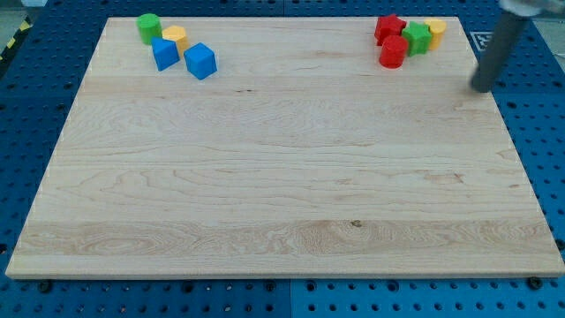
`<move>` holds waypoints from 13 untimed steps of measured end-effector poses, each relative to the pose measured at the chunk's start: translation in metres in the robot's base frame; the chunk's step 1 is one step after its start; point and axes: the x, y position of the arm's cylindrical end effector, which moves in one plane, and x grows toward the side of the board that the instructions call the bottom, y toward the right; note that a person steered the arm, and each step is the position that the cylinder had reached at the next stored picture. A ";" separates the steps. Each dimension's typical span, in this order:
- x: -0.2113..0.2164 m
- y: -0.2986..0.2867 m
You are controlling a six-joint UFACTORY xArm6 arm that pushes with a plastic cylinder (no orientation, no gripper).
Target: Move the green star into the blue cube
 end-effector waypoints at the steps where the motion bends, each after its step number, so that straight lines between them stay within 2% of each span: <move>1: -0.032 0.024; 3: -0.137 -0.030; 5: -0.117 -0.038; 7: -0.113 -0.076; 13: -0.087 -0.084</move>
